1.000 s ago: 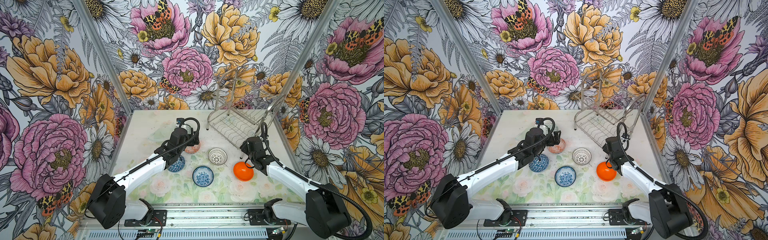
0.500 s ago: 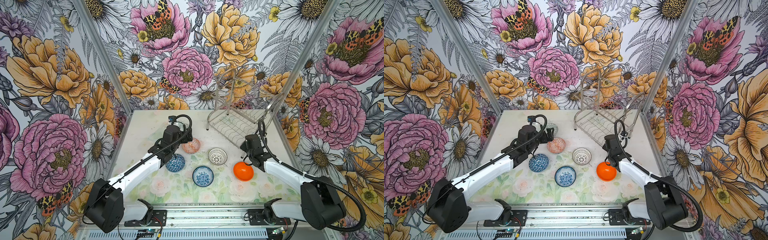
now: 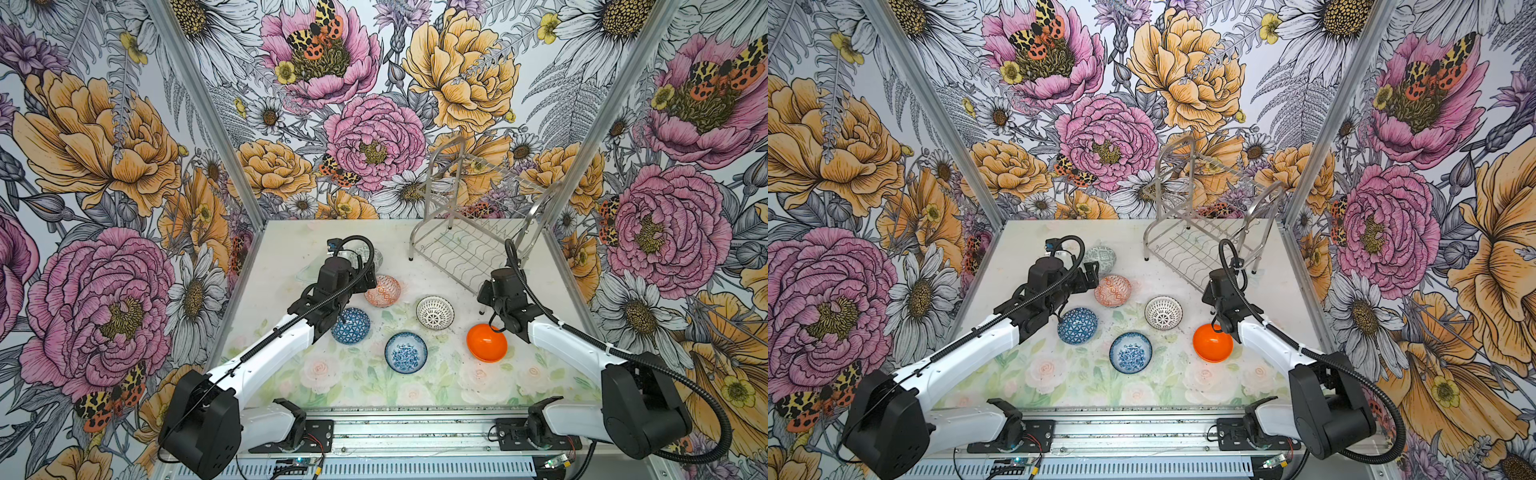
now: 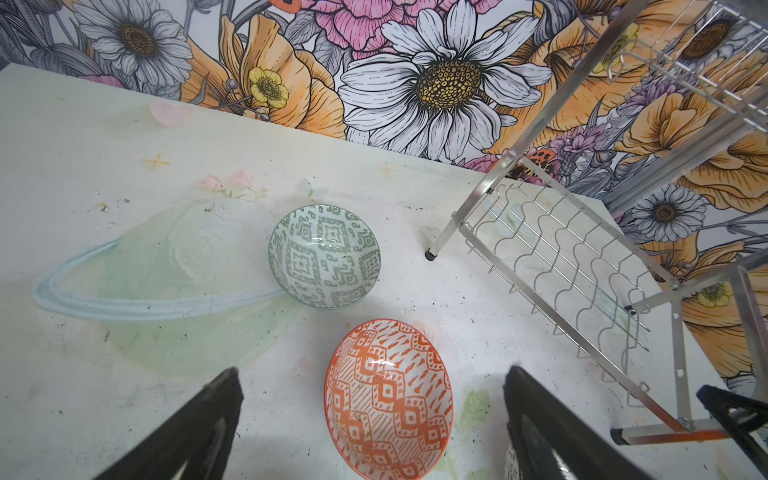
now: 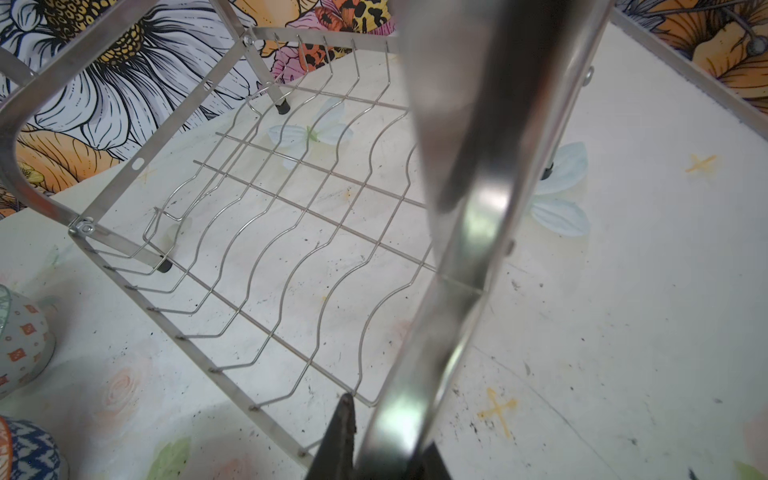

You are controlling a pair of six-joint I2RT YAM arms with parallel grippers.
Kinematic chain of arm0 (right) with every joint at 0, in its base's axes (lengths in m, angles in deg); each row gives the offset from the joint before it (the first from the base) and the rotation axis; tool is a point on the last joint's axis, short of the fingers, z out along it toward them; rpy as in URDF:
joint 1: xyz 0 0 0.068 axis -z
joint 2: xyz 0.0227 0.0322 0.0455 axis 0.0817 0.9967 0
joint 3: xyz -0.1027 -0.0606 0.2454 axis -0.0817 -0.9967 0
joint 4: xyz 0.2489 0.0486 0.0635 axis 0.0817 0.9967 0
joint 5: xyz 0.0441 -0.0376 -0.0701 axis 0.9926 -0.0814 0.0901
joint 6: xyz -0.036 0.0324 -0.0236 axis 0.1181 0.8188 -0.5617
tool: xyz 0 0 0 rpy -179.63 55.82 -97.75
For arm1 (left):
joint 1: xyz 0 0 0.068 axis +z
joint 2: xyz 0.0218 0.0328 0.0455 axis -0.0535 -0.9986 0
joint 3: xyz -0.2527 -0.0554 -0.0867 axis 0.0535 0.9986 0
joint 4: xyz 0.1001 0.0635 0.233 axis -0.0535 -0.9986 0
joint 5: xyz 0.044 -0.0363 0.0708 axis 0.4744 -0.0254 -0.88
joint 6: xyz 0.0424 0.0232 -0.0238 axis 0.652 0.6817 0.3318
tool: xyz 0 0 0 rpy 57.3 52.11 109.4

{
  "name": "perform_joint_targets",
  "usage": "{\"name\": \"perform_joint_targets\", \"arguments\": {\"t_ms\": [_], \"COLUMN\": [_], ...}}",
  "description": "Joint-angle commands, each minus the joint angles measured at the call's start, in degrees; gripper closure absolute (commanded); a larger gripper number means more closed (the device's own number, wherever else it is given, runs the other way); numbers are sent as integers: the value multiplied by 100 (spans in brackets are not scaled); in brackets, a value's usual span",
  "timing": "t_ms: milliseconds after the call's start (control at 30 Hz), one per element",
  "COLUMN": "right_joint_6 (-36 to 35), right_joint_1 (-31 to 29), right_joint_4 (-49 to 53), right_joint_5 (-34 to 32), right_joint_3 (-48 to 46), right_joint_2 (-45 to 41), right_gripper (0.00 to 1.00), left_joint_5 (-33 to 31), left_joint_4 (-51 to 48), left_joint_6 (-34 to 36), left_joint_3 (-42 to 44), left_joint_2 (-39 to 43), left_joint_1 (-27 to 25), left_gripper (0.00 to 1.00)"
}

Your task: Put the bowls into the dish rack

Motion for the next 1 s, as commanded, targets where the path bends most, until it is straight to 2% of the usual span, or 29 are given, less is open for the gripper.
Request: {"name": "perform_joint_targets", "arguments": {"t_ms": [0,133,200,367,567,667,767,967], "right_joint_6": [-541,-375,-412,-1034,-1482,-1935,-2139,-2330], "right_joint_1": [-64,-51,-24,97,261,271,316,408], "right_joint_4": [256,258,249,266,285,359,469,626], "right_joint_5": [517,403,551,1297,2008,2441,2741,2916], "right_joint_3": [12,-227,-349,-435,-206,-13,70,299], "right_joint_2": [-119,-366,-468,-515,-68,122,136,350], "right_gripper": [82,82,86,86,85,86,88,89], "left_joint_5": [-177,-210,-199,-197,-191,-198,-228,-337], "left_joint_4": [-18,27,62,84,126,124,97,74], "left_joint_6": [-151,-219,-255,-262,-263,-279,-279,-340], "left_joint_3": [136,167,152,56,-56,-101,-118,-63], "left_joint_2": [132,84,24,-134,-311,-352,-339,-348], "left_joint_1": [65,65,52,25,35,38,35,71], "left_gripper": [2,1,1,1,1,1,2,1]}}
